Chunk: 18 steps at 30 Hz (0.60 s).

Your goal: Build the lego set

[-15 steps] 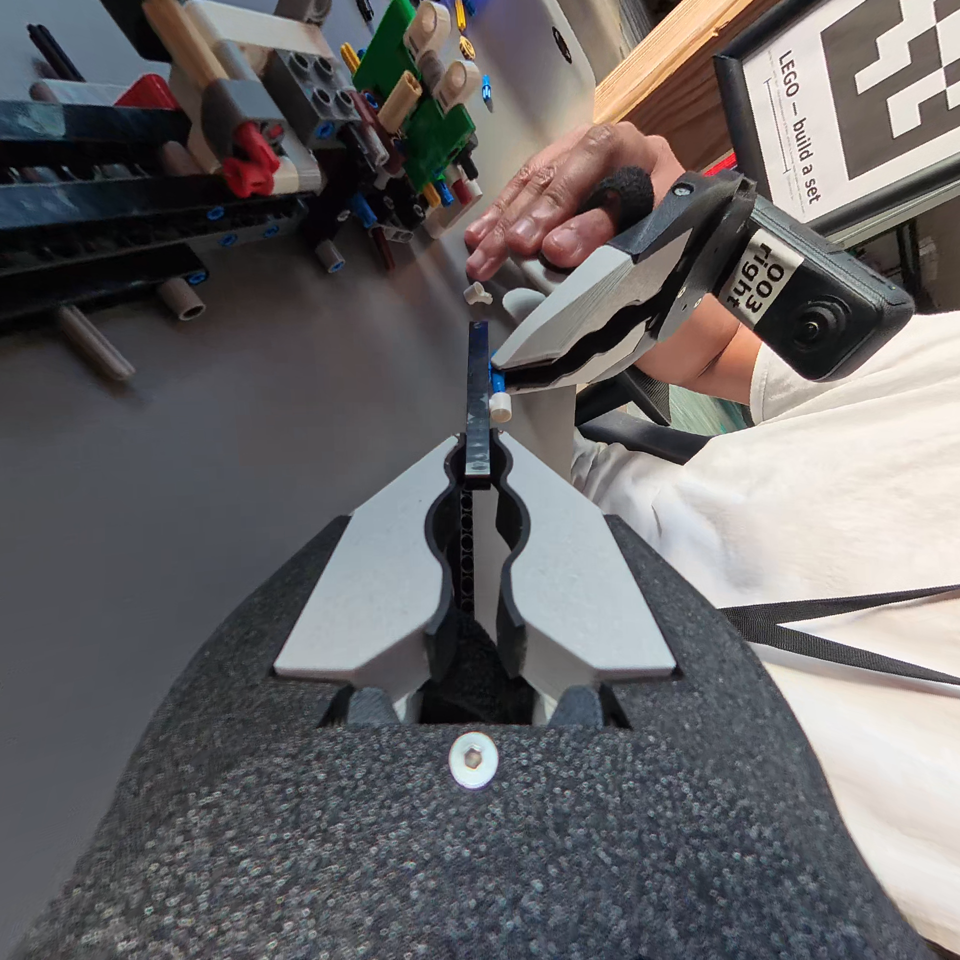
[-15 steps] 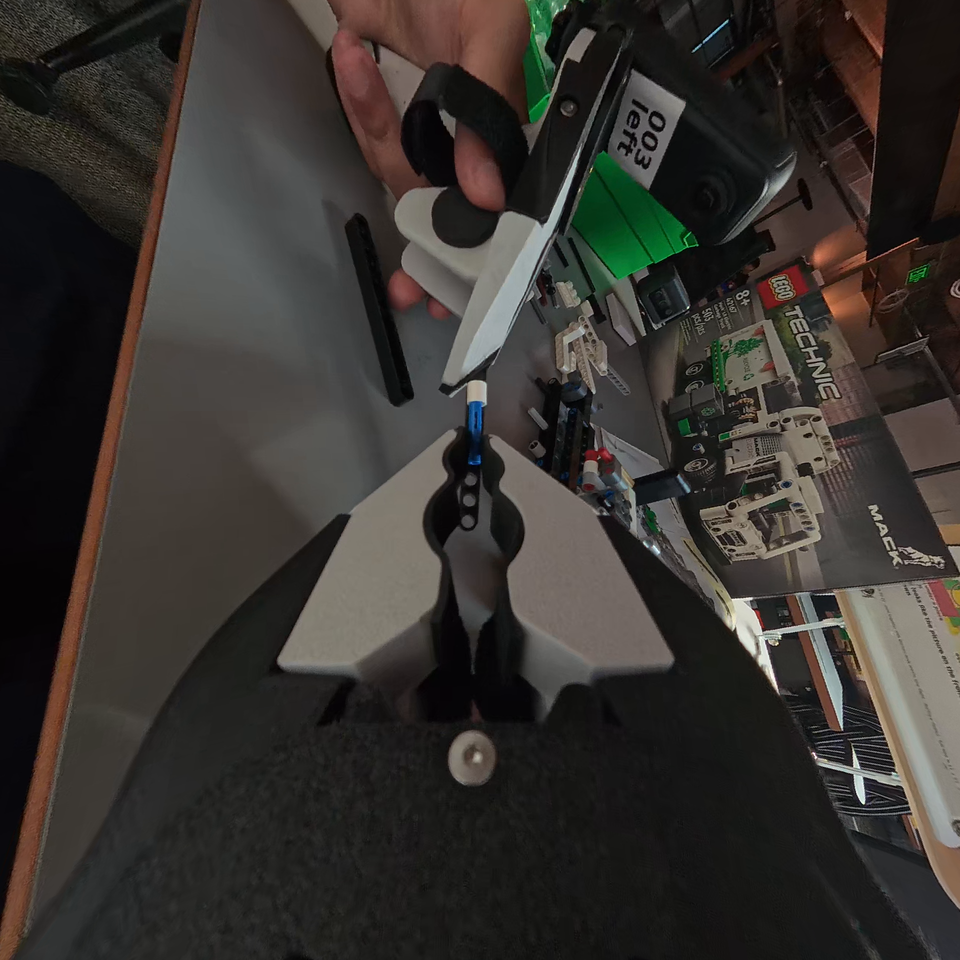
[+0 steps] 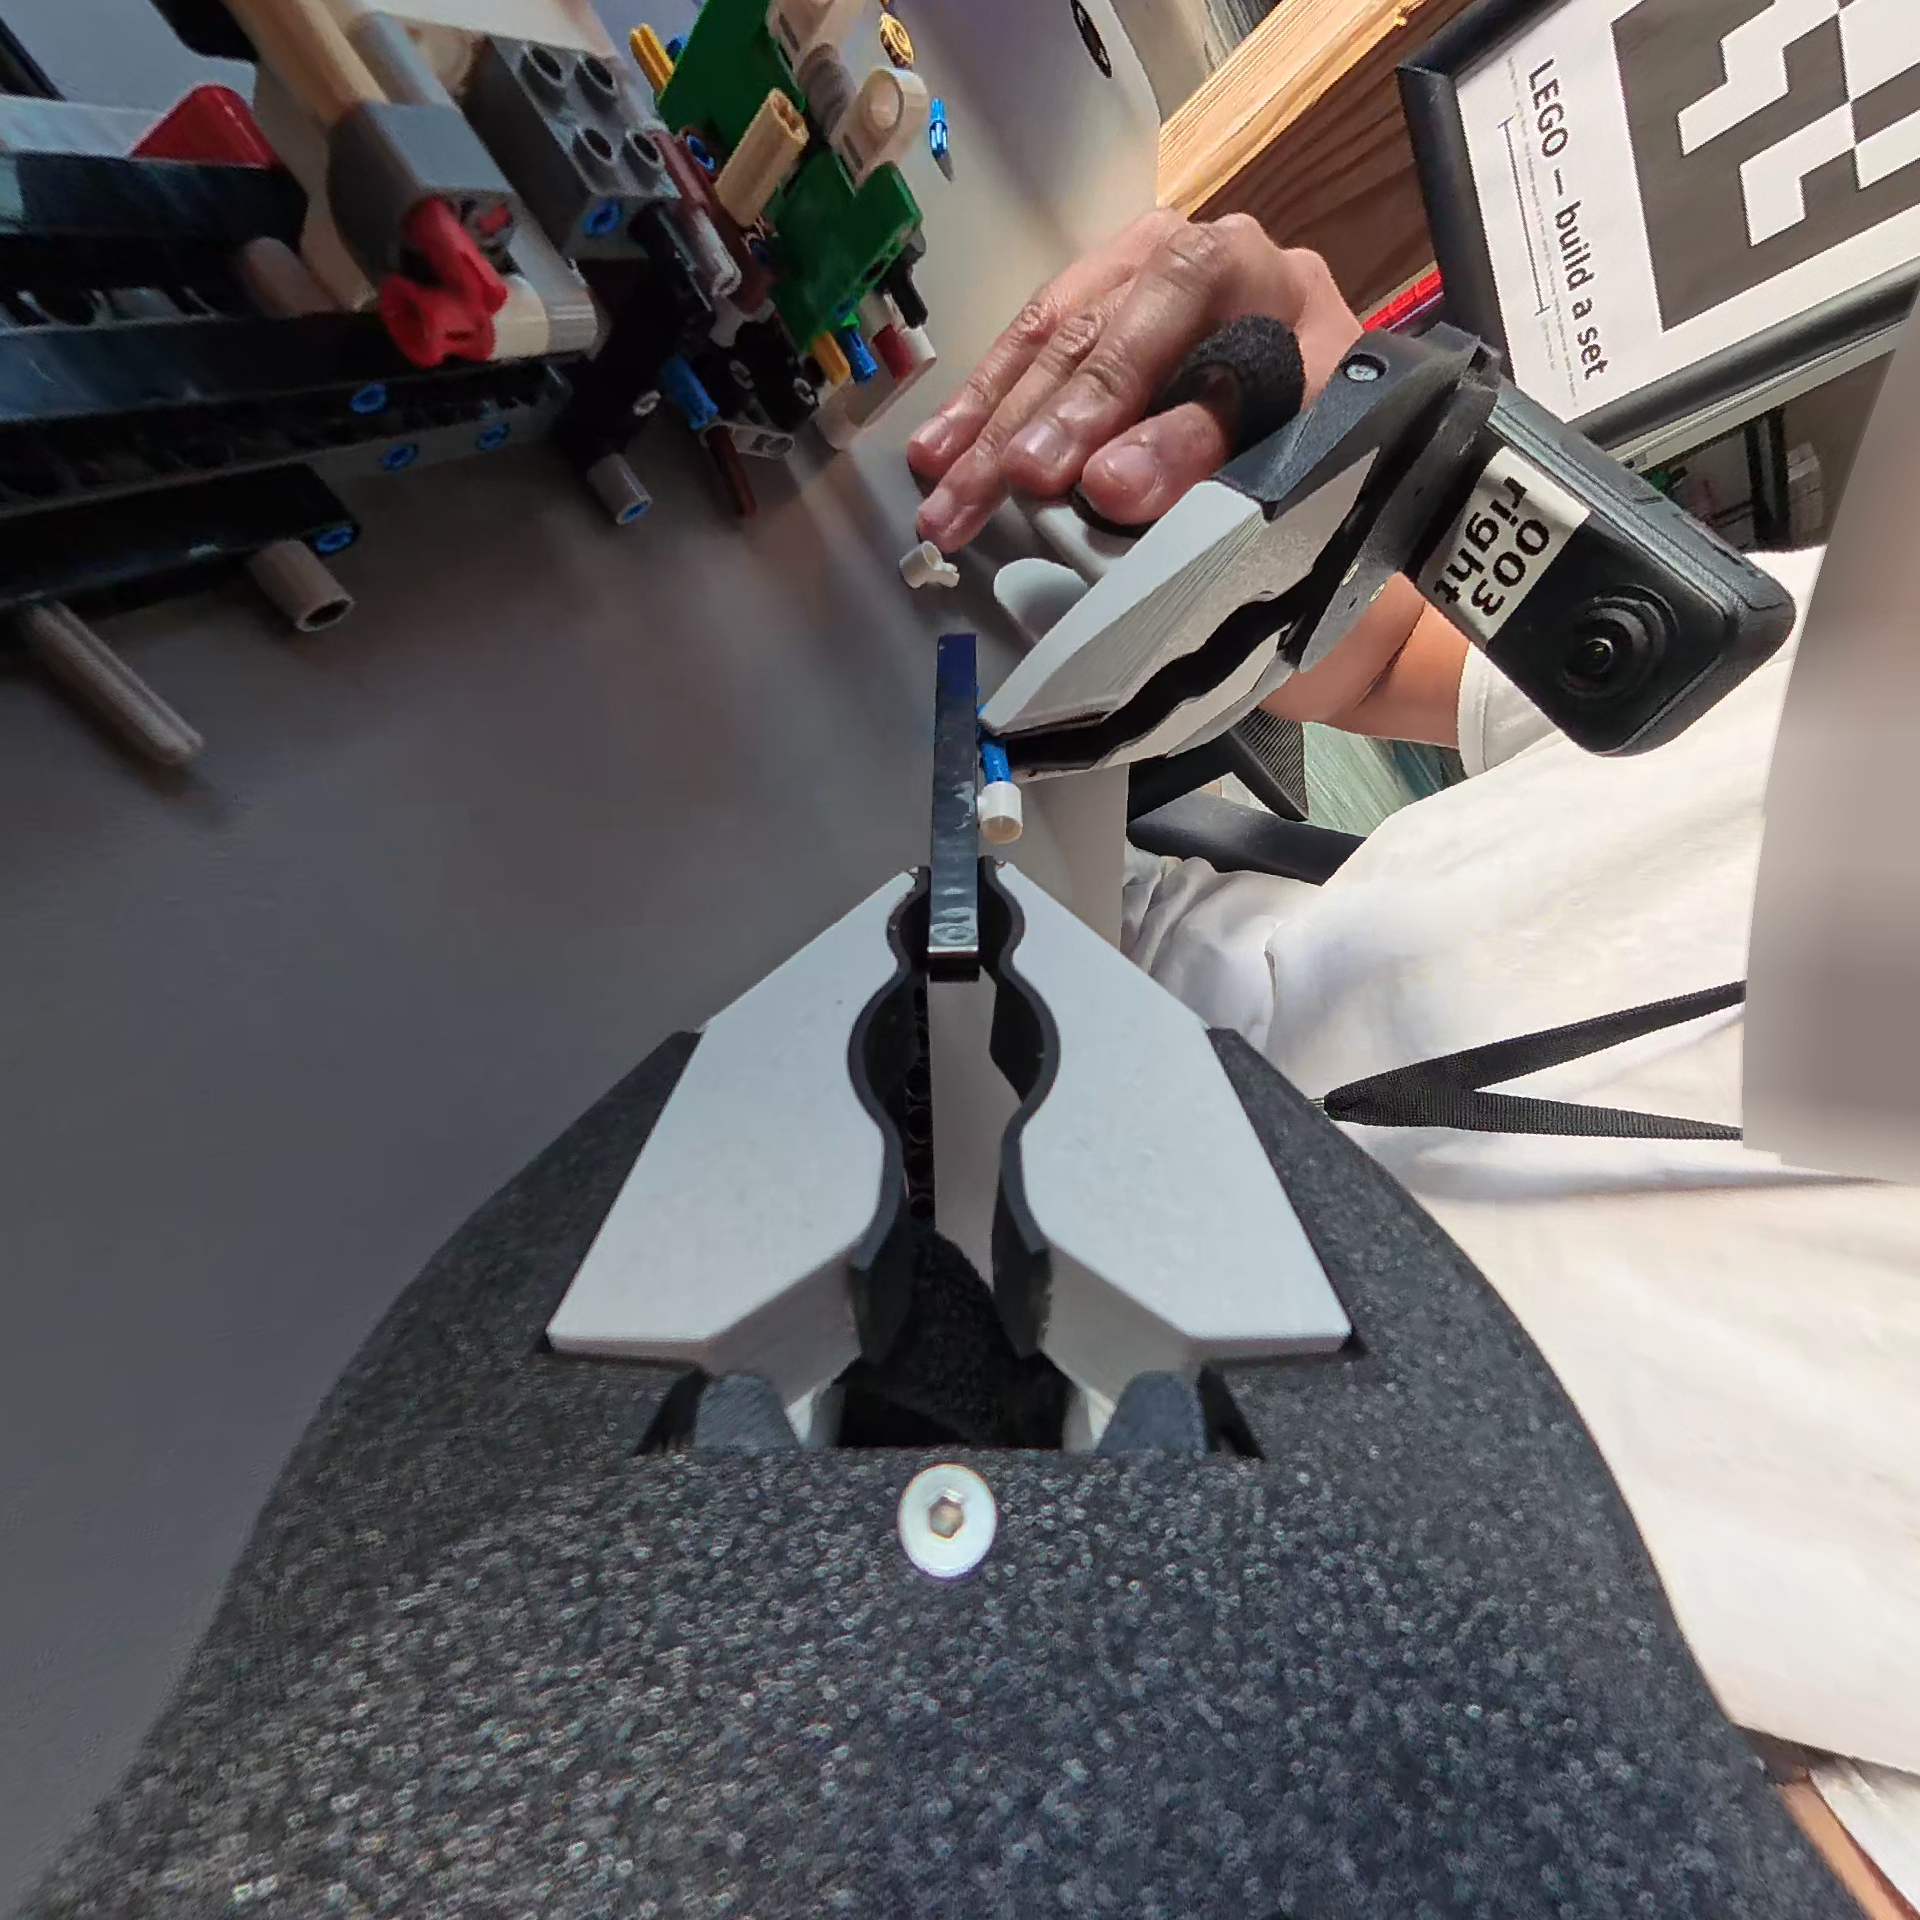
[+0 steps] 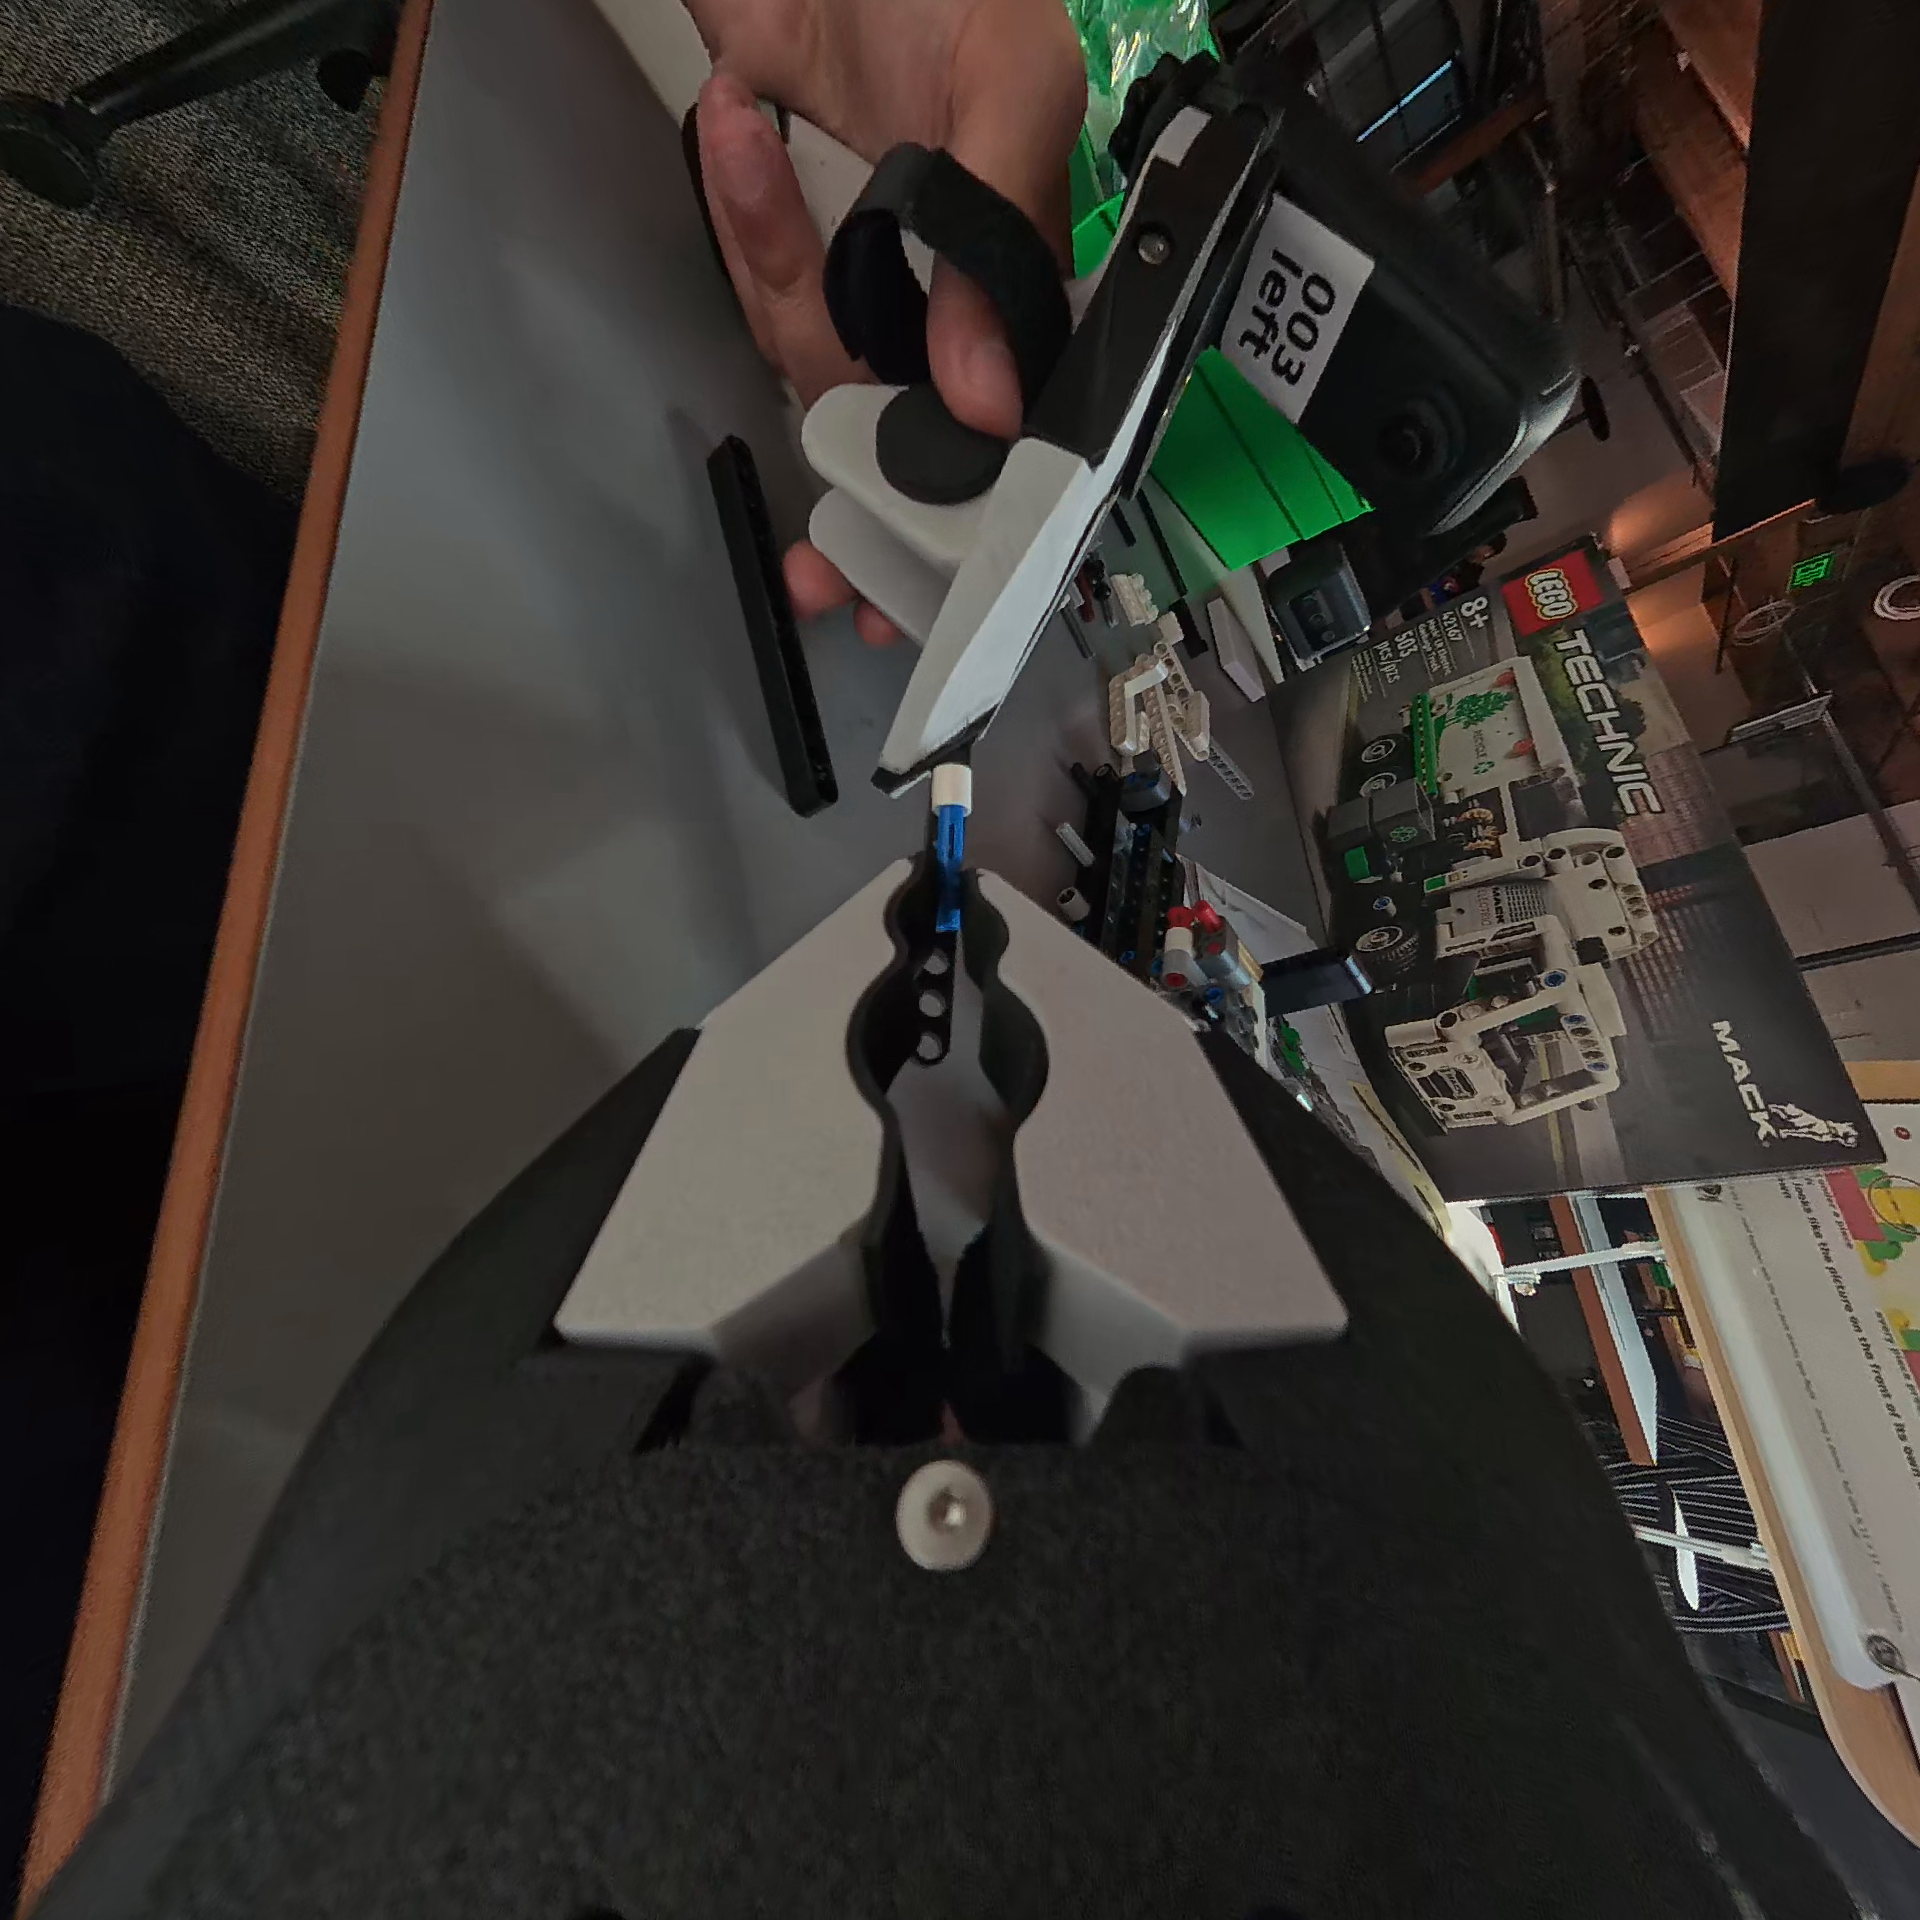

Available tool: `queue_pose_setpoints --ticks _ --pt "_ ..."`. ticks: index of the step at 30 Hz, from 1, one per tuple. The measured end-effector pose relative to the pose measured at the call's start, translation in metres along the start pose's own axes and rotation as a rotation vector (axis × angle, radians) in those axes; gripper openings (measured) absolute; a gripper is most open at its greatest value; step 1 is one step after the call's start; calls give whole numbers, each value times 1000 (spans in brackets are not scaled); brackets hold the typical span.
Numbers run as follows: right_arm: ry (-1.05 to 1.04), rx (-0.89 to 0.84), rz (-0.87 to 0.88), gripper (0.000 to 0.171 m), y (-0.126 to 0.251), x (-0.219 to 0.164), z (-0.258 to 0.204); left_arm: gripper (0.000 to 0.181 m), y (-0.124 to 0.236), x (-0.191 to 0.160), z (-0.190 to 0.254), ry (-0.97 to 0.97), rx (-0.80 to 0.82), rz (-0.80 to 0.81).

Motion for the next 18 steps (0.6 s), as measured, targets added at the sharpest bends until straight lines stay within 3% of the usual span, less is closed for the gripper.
queue_pose_setpoints --ticks 12,18 --pt "158 -69 -68 2 -3 2 -8 5 -1 1 -4 38 30 -2" --pt "104 -45 -58 2 -4 2 -4 5 -2 1 -3 20 39 -9"
Point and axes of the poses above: each gripper's, where its closed fingertips meet, y back along the fingers, x out of its top, z = x × y across the jaws, the point moved 7 cm from there along y, back along the fingers, and after that the axes turned 9 degrees about -x, right-handed, at the moved point
